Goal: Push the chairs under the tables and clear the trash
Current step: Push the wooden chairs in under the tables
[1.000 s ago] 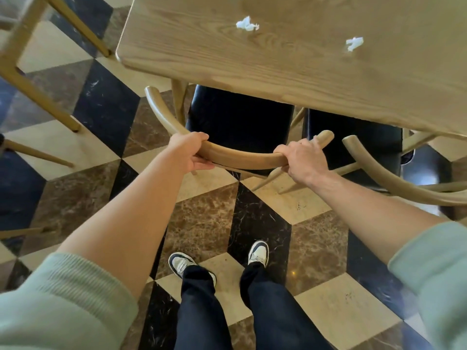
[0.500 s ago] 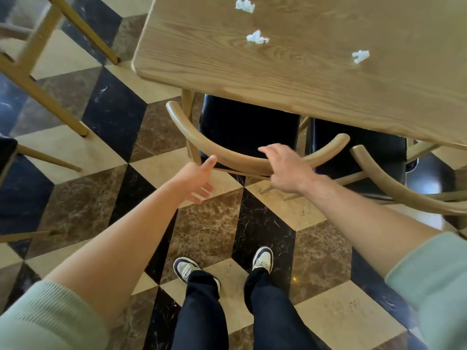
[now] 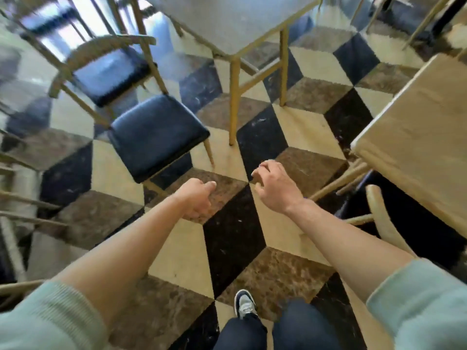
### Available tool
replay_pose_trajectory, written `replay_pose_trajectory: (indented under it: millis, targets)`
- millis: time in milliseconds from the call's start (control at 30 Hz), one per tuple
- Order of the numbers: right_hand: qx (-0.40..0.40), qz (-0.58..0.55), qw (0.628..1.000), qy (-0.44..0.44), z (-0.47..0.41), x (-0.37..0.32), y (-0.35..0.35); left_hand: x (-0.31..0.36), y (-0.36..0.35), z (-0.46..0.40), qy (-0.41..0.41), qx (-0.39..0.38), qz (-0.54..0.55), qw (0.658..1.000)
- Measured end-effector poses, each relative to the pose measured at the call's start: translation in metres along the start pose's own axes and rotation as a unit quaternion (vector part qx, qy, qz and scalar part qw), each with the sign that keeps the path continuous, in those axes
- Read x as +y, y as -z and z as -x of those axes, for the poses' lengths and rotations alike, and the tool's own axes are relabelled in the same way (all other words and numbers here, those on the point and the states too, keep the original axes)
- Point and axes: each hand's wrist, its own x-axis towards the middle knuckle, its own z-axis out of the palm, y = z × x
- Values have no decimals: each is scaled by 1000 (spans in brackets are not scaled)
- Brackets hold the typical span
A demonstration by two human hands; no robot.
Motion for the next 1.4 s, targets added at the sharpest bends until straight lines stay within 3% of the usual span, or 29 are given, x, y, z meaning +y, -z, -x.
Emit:
replay_pose_trajectory:
  millis: [233,433,600,733,867,933,1033,1100,1167,1300,1400]
  targets:
    - [-77,15,989,128,-181,-158,-36,-84,191,-51,77,117,104,985]
    - [-151,-23,974,166,-338,-233,-77,-98,322,-137,86,161,22,983]
    - [-206,-77,969,108,-494,-262,-115,-61,443,-237,67,245,-10,967]
    - [-232,-92,967,50,-579,-288,-145,-27,522,-302,37,259,-50,964]
    - [-264,-182,947,-1,-645,-319,-174,-8,581,-373,4,223,-167,960]
    - [-297,-272,914,-53,-672,-338,-185,-3,604,-411,-17,205,-235,950]
    - [-284,-385,871,-110,-722,-374,-205,19,637,-493,-104,138,-289,942]
    - [-277,-423,850,-146,-743,-399,-216,36,641,-527,-171,61,-261,948]
    - [-233,-431,840,-234,-769,-426,-236,58,644,-567,-230,-9,-242,942]
    - [-177,-406,816,-371,-804,-470,-260,68,651,-601,-299,-74,-277,910]
    - [-176,-383,817,-393,-815,-487,-258,53,665,-605,-311,-39,-270,910]
